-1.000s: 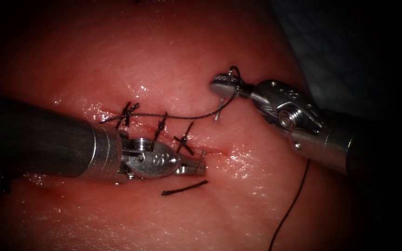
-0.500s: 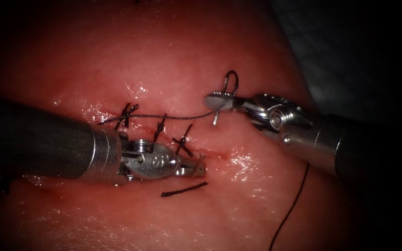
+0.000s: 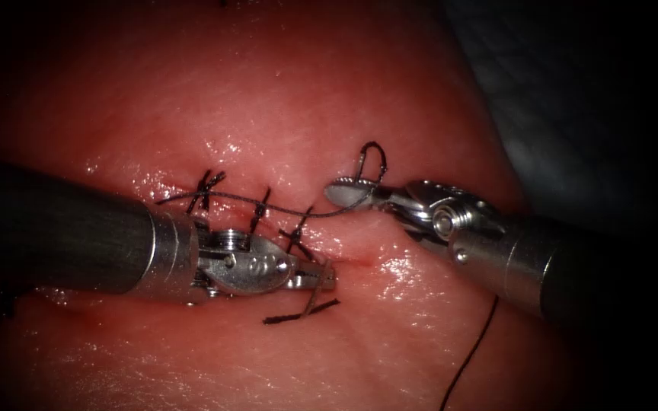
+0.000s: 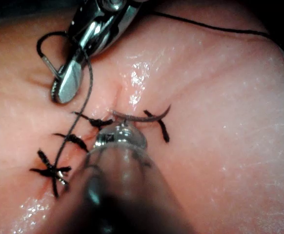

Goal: Wound Closure
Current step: Use the right gripper to throw the needle through the top of the wound

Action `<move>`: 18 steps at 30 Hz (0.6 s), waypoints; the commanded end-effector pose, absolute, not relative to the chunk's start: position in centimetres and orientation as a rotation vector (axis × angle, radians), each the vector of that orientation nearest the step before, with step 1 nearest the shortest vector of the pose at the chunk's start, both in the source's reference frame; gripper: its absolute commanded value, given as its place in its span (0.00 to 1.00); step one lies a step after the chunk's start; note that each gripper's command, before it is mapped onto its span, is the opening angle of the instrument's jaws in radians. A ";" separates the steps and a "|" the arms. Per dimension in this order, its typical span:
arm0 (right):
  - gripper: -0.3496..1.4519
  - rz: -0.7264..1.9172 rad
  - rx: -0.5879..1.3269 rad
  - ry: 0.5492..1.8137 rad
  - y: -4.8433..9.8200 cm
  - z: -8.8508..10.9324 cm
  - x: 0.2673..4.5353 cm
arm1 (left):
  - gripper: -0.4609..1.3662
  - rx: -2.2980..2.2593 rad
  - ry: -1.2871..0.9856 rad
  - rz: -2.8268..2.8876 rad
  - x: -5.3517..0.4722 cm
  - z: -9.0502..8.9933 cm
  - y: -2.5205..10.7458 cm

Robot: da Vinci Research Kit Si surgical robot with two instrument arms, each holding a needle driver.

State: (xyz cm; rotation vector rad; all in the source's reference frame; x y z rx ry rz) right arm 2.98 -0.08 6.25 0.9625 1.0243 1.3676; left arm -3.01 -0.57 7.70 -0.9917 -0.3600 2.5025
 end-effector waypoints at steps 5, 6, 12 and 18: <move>0.00 1.336 0.943 1.053 0.0 6.3 2.96 | 0.06 -0.997 -0.364 2.509 -3.01 7.7 -0.6; 0.00 1.283 0.903 1.078 0.0 6.3 2.95 | 0.06 -0.997 -0.364 2.509 -3.00 7.7 -0.6; 0.62 1.094 0.690 1.167 0.2 6.4 2.88 | 0.06 -1.002 -0.359 2.519 -3.00 7.7 -0.6; 0.66 1.078 0.573 1.171 0.4 6.5 2.70 | 0.06 -1.011 -0.352 2.536 -2.98 7.7 -0.6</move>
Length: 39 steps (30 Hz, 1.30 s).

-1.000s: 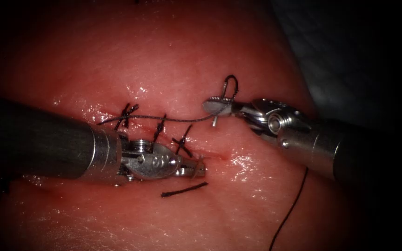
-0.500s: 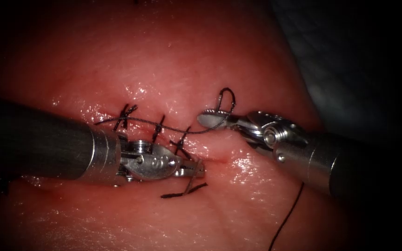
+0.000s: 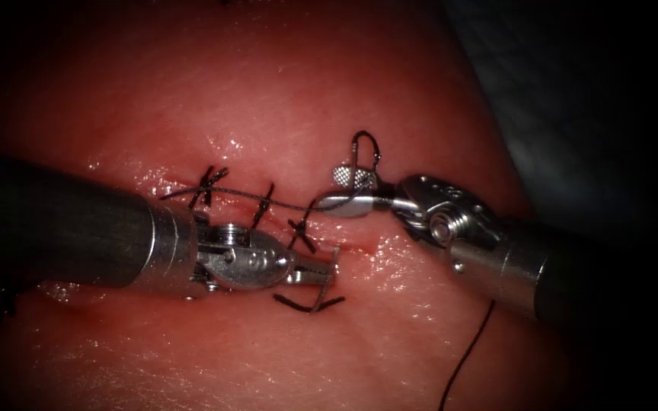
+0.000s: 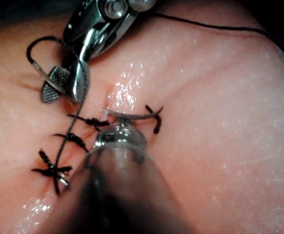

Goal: Wound Closure
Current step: Use the right gripper to throw the needle through the top of the wound, then use the left gripper to pull the needle through the tissue

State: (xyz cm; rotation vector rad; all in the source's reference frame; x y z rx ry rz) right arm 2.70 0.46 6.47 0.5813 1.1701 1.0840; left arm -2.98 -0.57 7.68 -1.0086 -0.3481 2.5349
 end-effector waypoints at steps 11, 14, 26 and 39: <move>0.62 1.050 0.487 1.160 0.7 6.6 2.30 | 0.06 -1.049 -0.317 2.583 -2.95 7.6 -0.5; 0.60 1.050 0.481 1.158 0.7 6.6 2.23 | 0.06 -1.064 -0.302 2.598 -2.94 7.6 -0.5; 0.54 1.031 0.449 1.165 0.5 6.8 2.14 | 0.28 -1.221 -0.122 2.705 -3.03 7.3 -0.5; 0.53 1.022 0.438 1.170 0.4 6.9 2.14 | 0.61 -1.378 -0.033 2.748 -3.34 7.2 -0.4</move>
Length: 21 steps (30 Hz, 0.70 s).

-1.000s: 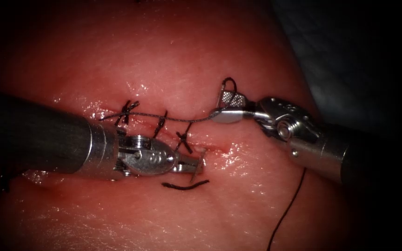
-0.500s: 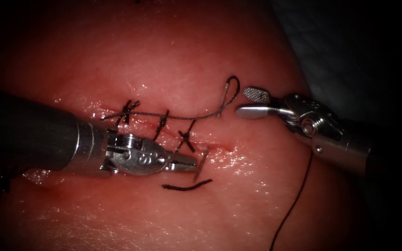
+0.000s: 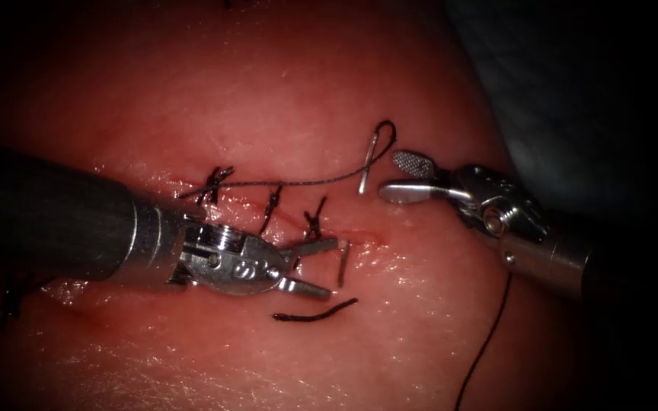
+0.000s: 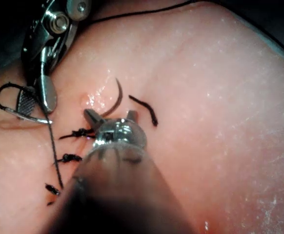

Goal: Wound Closure
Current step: Use the left gripper to pull the needle through the tissue

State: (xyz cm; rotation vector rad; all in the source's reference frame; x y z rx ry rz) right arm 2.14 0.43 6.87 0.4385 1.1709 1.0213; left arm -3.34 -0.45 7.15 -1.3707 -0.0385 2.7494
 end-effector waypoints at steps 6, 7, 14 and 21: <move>0.53 1.013 0.431 1.173 0.4 6.9 2.14 | 0.57 -1.465 -0.036 2.748 -3.48 7.1 -0.4; 0.53 1.017 0.433 1.173 0.4 6.9 2.14 | 0.56 -1.475 -0.040 2.741 -3.49 7.1 -0.4; 0.53 1.023 0.437 1.173 0.3 6.9 2.13 | 0.06 -1.496 -0.156 2.656 -3.46 7.3 -0.3; 0.53 1.023 0.437 1.173 0.3 6.9 2.13 | 0.06 -1.506 -0.253 2.599 -3.37 7.4 -0.3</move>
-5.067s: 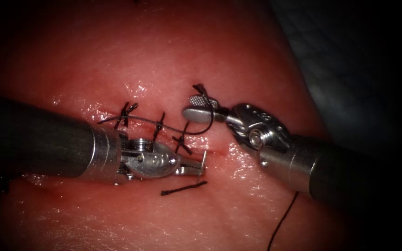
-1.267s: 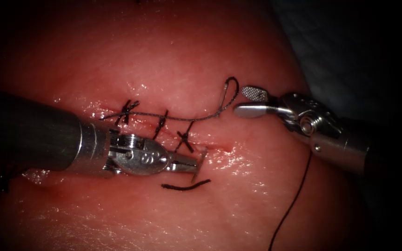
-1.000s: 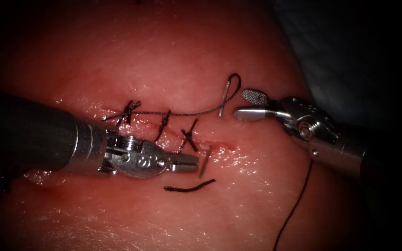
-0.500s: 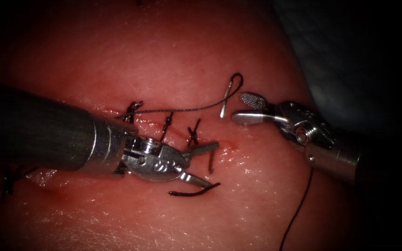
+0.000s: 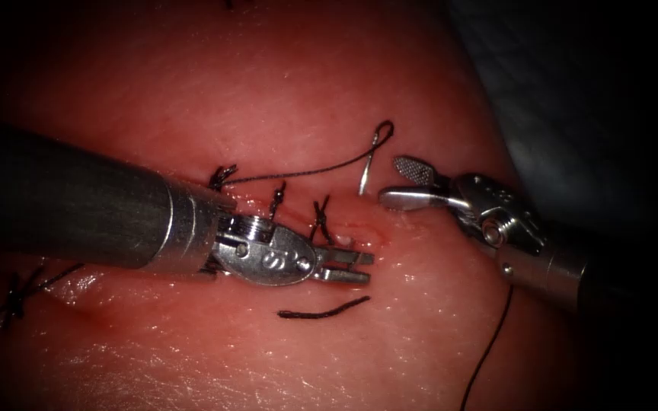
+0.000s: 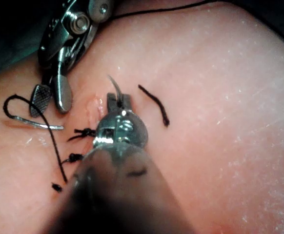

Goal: Wound Closure
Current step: Use the left gripper to pull the needle through the tissue

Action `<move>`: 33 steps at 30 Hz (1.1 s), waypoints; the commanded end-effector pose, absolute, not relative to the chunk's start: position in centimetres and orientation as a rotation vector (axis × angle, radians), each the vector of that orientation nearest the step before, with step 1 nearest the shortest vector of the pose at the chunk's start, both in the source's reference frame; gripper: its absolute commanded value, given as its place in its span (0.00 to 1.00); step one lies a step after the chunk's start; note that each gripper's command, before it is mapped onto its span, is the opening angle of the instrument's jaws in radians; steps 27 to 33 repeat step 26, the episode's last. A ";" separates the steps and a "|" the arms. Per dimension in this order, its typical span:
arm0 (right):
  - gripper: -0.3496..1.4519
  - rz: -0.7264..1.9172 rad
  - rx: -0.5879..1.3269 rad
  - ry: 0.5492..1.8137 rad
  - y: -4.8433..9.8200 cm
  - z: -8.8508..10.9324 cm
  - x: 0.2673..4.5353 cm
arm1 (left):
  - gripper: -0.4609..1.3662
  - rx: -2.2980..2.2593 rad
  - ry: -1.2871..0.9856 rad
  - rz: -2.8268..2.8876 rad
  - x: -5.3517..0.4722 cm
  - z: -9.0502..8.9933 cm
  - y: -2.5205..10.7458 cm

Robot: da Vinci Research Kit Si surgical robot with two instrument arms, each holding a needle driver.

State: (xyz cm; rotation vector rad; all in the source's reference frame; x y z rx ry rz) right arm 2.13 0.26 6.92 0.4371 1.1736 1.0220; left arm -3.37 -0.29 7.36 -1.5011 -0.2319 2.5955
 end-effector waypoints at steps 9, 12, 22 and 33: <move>0.53 1.023 0.437 1.173 0.3 6.9 2.13 | 0.06 -1.503 -0.281 2.577 -3.39 7.3 -0.3; 0.54 1.023 0.437 1.173 0.3 6.9 2.13 | 0.06 -1.501 -0.286 2.573 -3.39 7.3 -0.3; 0.54 1.026 0.436 1.175 0.3 6.9 2.13 | 0.06 -1.501 -0.293 2.568 -3.41 7.3 -0.3; 0.54 1.031 0.436 1.179 0.3 6.9 2.13 | 0.06 -1.500 -0.301 2.560 -3.42 7.2 -0.3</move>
